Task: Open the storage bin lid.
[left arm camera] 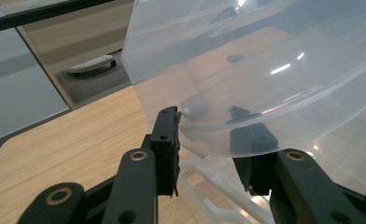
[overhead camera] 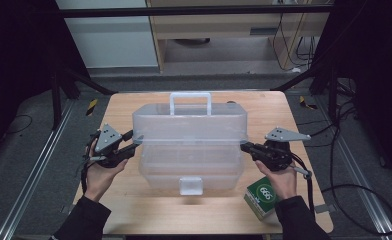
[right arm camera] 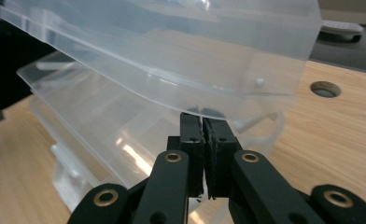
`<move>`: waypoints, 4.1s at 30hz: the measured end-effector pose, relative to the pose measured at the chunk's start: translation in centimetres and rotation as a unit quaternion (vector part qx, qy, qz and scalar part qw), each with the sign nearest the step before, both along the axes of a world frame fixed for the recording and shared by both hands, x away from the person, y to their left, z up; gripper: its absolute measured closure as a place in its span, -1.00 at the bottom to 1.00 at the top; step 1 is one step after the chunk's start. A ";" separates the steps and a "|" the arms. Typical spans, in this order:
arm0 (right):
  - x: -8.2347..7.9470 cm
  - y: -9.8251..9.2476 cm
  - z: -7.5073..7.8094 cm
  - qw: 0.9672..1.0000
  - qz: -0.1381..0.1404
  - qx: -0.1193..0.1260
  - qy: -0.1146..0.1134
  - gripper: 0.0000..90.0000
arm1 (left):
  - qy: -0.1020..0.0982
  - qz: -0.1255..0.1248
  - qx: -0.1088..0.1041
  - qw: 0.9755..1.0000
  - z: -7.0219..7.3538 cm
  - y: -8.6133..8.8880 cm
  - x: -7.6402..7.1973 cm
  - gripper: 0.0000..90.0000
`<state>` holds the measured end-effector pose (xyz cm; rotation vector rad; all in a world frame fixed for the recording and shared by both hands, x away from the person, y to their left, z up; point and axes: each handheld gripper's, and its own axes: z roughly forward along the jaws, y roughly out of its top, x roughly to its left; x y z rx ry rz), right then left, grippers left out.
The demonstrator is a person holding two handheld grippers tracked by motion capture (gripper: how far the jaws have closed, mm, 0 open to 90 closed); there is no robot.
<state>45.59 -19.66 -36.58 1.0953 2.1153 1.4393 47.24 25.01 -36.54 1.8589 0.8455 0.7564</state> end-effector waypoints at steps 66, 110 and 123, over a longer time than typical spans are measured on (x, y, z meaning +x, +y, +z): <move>0.8 0.5 -4.2 0.991 -0.027 -0.082 0.103 0.83 | -0.017 0.041 -0.023 0.999 4.1 -0.7 4.0 0.48; 0.9 0.6 -4.2 0.991 -0.028 -0.078 0.108 0.81 | -0.009 0.095 -0.033 0.995 6.0 -2.0 9.1 0.67; 1.0 0.6 -4.3 0.991 -0.030 -0.080 0.107 0.78 | -0.008 0.111 -0.028 0.993 6.3 -2.5 11.0 0.68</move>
